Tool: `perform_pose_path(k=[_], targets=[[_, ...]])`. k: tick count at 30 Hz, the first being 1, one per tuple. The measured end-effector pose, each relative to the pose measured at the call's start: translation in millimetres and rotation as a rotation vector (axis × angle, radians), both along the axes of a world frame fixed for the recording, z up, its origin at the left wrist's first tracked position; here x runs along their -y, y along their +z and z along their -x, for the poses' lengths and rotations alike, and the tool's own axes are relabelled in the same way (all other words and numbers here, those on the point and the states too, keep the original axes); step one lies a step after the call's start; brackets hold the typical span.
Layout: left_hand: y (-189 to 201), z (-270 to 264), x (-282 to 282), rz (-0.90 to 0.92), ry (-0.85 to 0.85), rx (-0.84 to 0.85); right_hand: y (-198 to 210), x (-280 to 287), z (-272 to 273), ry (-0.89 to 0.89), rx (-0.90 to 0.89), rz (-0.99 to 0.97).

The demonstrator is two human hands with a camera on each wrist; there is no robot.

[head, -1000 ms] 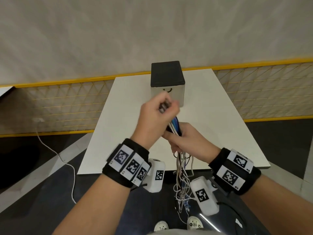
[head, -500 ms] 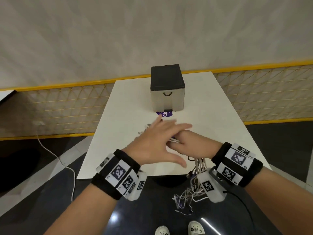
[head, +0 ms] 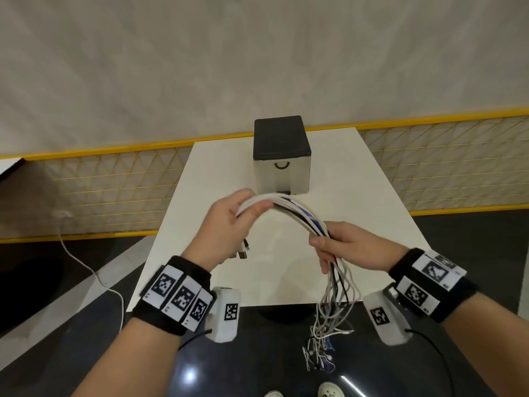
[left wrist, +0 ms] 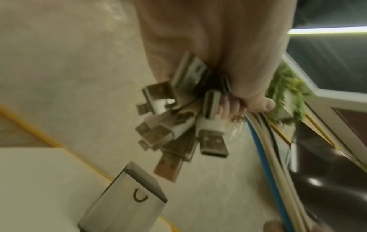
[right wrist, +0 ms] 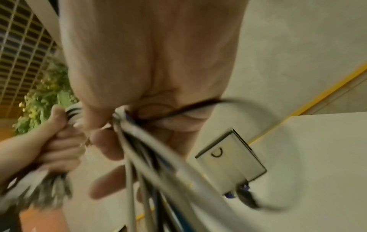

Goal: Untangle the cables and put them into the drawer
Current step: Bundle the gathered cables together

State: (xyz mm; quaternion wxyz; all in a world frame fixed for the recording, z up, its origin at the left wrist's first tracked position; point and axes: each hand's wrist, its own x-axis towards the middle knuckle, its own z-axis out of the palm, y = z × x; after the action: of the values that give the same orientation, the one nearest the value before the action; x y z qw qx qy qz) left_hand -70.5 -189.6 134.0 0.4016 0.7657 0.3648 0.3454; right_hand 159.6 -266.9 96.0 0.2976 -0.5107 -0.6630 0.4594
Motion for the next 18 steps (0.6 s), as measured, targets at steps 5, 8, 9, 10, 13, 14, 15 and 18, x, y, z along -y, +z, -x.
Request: perform_pose_path(k=[5, 8, 9, 10, 13, 14, 15, 18], targets=[[-13.0, -19.5, 5.8, 0.226, 0.196, 0.291, -17.0, 1.4, 22.0, -0.186, -0.023, -0.066], [-16.8, -35.5, 15.1, 0.301, 0.191, 0.321, -12.8, -1.0, 39.2, -0.207, 0.125, -0.174], [-17.2, -39.4, 19.0, 0.322, 0.192, 0.318, -10.2, -1.5, 43.2, -0.207, 0.155, -0.183], [-18.5, -42.5, 22.3, 0.344, 0.191, 0.321, -7.0, -1.9, 46.2, -0.198, 0.191, -0.184], [-20.5, -49.9, 28.4, 0.379, 0.217, 0.307, 1.6, -1.6, 53.2, -0.117, 0.367, -0.187], [-20.4, -51.6, 29.0, 0.375, 0.237, 0.279, 4.1, -1.1, 54.4, -0.087, 0.414, -0.195], [-20.7, -52.7, 28.8, 0.373, 0.249, 0.252, 6.8, -0.7, 55.4, -0.062, 0.459, -0.204], [-22.0, -53.7, 29.8, 0.343, 0.261, 0.235, 10.4, 0.3, 58.5, -0.033, 0.547, -0.235]])
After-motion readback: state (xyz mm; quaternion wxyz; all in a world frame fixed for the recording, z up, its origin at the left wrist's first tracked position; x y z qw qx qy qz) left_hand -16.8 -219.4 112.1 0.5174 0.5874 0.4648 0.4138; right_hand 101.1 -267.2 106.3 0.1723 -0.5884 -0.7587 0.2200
